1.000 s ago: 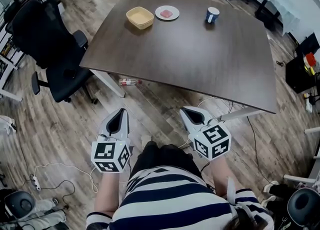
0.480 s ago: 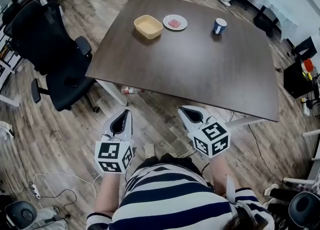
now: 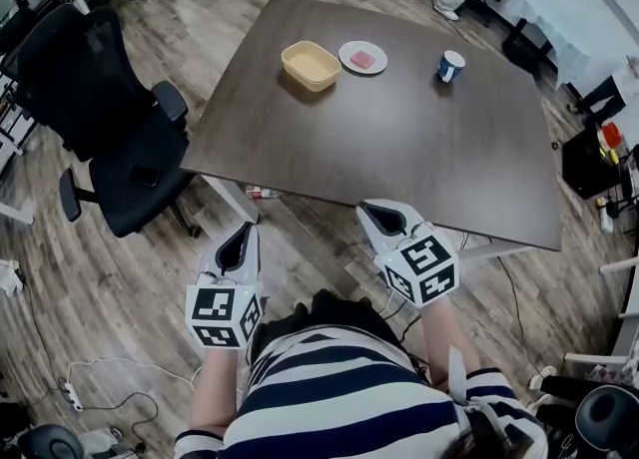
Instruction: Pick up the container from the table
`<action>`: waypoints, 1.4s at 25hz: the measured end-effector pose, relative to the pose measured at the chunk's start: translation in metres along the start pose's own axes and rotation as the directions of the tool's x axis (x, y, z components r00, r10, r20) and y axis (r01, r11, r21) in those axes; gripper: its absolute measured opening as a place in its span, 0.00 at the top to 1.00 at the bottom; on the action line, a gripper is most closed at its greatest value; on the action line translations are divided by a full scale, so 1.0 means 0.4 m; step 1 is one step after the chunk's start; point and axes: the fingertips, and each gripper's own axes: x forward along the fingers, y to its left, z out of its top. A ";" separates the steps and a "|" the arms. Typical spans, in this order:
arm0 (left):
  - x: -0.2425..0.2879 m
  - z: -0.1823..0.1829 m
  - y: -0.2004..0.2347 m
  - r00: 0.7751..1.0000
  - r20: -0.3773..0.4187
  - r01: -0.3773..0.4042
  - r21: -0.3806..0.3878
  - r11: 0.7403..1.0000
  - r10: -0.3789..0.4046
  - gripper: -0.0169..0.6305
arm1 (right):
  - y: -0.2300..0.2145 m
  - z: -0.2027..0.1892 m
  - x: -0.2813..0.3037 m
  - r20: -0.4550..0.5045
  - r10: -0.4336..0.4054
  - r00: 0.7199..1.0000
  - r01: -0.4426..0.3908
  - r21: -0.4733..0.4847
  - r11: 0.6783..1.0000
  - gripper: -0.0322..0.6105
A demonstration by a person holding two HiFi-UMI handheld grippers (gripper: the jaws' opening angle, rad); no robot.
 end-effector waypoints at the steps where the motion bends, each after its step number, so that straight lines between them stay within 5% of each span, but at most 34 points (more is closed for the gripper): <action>1: 0.000 0.000 0.014 1.000 0.001 -0.001 -0.001 1.000 0.001 0.97 | -0.001 0.011 0.009 0.004 -0.003 1.000 0.003 -0.007 1.000 0.95; 18: 0.086 0.046 0.140 1.000 0.013 -0.022 -0.019 1.000 0.022 0.97 | -0.089 0.156 0.167 0.031 -0.008 0.999 0.011 -0.112 0.994 0.79; 35: 0.349 0.175 0.222 0.994 0.014 -0.106 -0.030 0.994 0.107 0.97 | -0.347 0.263 0.419 0.008 0.035 0.999 -0.033 -0.175 0.984 0.76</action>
